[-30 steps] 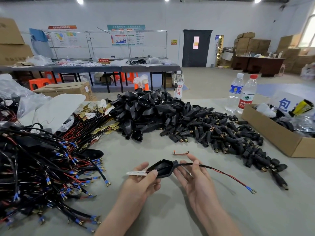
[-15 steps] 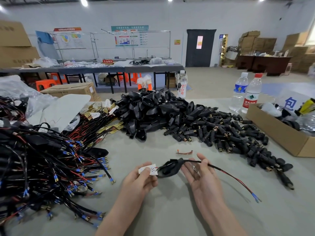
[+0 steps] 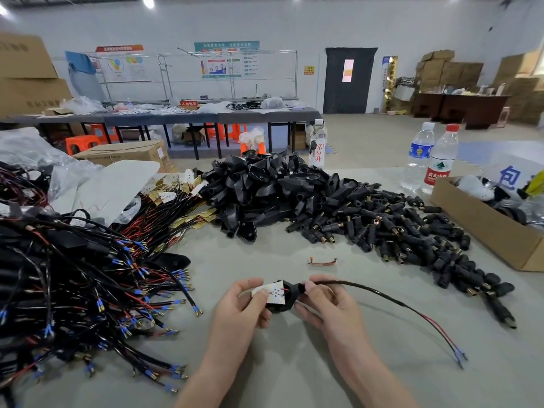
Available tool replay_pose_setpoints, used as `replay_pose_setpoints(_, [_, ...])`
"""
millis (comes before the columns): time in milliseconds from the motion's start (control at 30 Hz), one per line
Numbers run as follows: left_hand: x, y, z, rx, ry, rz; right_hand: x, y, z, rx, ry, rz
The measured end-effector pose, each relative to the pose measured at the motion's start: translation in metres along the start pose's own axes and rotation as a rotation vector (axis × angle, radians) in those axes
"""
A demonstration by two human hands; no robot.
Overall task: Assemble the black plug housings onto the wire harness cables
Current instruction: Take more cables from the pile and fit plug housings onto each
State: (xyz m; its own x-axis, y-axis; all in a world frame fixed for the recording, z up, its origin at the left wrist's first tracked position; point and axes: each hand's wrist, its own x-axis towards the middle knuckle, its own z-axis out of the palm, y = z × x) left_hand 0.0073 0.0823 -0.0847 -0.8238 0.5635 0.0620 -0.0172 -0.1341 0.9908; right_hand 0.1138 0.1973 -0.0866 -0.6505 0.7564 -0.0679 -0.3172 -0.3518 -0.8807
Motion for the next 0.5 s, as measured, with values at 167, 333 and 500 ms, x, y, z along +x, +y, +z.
replay_pose_setpoints(167, [-0.0014,-0.0044,0.0003,0.065,0.010,0.003,-0.0034,0.0004,0.0016,-0.039,-0.021,-0.011])
replay_pose_setpoints(333, [-0.0036,-0.0074,-0.0003,0.281,0.062,0.107,-0.0017,0.0027,0.0037,-0.080,-0.010,-0.025])
replay_pose_setpoints(500, [-0.0047,-0.0088,0.0001,0.509,0.099,0.220,-0.0021,0.0031,0.0036,-0.072,-0.014,-0.021])
